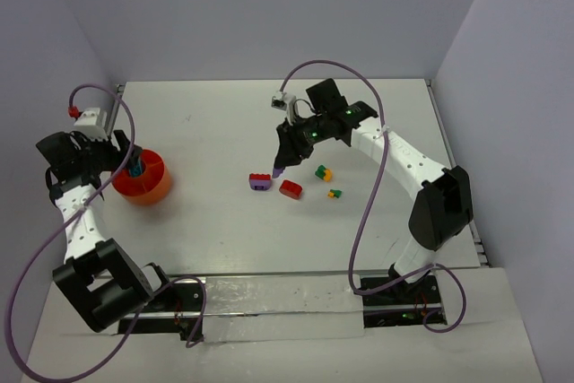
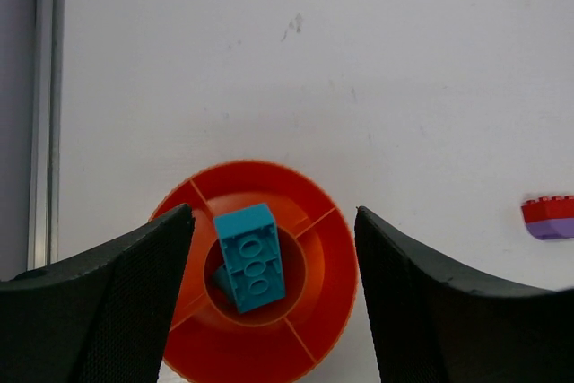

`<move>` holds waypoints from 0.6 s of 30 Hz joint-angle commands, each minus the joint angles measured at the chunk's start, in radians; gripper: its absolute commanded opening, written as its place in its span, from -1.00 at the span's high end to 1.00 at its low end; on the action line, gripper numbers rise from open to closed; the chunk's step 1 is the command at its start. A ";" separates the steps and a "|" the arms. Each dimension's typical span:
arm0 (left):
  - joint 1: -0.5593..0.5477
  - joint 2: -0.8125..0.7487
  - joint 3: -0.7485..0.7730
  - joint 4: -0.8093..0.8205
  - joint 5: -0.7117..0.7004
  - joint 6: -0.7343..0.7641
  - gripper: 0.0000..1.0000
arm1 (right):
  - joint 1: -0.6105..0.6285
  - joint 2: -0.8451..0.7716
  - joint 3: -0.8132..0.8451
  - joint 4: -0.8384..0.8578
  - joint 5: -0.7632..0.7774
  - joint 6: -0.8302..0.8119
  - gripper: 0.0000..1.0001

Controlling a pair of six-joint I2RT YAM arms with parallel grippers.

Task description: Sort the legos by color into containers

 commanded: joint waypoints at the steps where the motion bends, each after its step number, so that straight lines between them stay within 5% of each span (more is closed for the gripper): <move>1: 0.005 -0.052 0.125 0.022 0.175 -0.042 -0.56 | -0.010 0.000 0.053 0.137 -0.068 0.145 1.00; 4: -0.011 -0.042 0.185 -0.040 0.335 -0.028 -0.54 | -0.034 0.015 0.032 0.261 -0.168 0.345 1.00; 7: -0.123 -0.071 0.193 -0.148 0.406 0.050 -0.53 | -0.074 0.033 -0.053 0.557 -0.328 0.598 1.00; 12: -0.387 -0.197 0.070 -0.067 0.316 -0.029 -0.56 | -0.117 0.065 -0.264 1.352 -0.367 1.324 1.00; 15: -0.493 -0.241 0.011 0.076 0.274 -0.142 -0.60 | -0.128 0.119 -0.348 1.591 -0.309 1.647 1.00; 18: -0.621 -0.239 -0.001 0.130 0.216 -0.233 -0.64 | -0.124 0.145 -0.372 1.668 -0.278 1.750 1.00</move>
